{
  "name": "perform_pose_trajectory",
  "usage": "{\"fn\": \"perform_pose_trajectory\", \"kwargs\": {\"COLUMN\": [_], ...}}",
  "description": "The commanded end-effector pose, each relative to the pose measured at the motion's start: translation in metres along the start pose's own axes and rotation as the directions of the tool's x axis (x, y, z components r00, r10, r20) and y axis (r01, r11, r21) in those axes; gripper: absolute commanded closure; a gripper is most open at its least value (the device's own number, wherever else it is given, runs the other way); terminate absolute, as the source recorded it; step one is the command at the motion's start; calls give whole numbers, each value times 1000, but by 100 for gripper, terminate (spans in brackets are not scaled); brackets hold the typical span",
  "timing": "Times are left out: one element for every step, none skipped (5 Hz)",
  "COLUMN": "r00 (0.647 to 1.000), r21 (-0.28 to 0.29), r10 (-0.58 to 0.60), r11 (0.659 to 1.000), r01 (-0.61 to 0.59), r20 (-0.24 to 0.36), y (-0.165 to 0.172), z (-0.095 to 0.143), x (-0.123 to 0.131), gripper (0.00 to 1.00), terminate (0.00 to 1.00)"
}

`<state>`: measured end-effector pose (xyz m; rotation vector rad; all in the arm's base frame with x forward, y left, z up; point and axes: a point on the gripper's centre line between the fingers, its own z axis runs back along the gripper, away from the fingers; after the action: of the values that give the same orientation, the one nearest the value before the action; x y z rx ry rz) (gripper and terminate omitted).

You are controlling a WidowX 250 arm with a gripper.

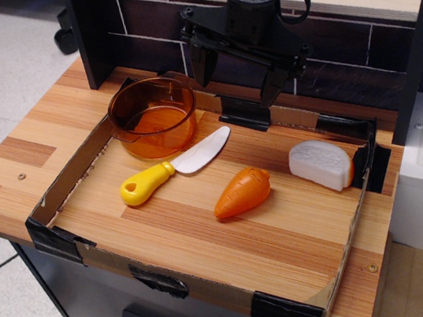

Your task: Put carrot in pot

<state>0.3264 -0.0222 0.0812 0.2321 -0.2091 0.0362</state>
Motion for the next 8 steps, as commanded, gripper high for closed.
{"fn": "perform_pose_trajectory", "kwargs": {"r00": [1000,979,910,834,812,805,801,802], "r21": [0,-13,-81,-190,-230,-233,-236,-221], "r10": [0,-191,-401,-542,-580,-593,-598,-597], "r11": [1000,981,909,813,784,779,777,781], "r01": [0,192,409,551,577,582,584,585], "r20": [0,71,101,102,59,31,14,12], "y": [0,-10,-15,-15,-18,-23,-28,-32], "z": [0,9,14,12,-1,-18,-31,-39], "x": [0,-10,-32,-50,-57,-57,-60,-64], "gripper": [0,0,0,0,0,0,0,0], "terminate": [0,0,0,0,0,0,0,0]}}
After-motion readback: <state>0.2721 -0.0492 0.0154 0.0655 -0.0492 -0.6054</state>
